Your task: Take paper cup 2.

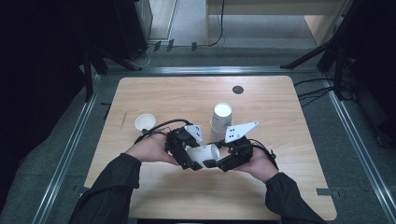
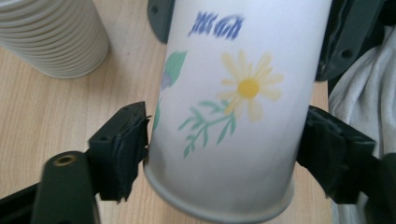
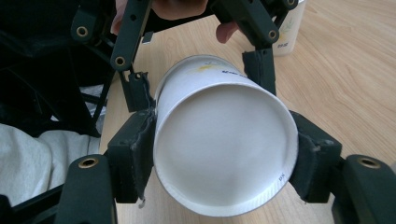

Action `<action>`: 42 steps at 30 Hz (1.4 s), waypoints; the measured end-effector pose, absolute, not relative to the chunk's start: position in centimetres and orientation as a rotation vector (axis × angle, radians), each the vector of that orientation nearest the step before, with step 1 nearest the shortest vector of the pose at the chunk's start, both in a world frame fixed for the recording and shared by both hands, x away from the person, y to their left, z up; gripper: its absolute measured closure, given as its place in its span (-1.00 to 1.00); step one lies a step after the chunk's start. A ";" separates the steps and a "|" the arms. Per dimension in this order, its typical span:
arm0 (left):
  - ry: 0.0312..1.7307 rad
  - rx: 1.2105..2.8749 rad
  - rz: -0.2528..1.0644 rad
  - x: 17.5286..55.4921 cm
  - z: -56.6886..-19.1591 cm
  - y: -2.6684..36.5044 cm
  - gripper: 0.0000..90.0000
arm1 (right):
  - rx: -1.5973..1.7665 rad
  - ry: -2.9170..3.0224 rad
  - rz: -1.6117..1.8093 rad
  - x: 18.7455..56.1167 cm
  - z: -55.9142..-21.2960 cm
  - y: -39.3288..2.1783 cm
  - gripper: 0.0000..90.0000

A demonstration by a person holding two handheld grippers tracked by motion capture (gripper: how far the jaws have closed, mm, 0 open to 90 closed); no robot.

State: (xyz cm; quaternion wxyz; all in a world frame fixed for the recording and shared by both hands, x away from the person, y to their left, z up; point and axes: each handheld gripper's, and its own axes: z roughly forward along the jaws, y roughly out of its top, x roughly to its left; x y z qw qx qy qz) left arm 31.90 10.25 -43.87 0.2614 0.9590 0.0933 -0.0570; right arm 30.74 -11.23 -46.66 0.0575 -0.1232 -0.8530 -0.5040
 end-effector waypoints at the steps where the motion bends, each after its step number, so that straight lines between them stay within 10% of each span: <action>1: 0.262 2.585 -0.162 31.9 -43.8 10.4 -0.56 | -0.382 -2.580 -1.525 30.7 -46.6 -11.4 -0.26; 42: 0.384 2.182 -0.164 31.2 -45.4 14.0 -0.74 | -0.410 -2.441 -1.705 31.4 -44.8 -14.7 -0.26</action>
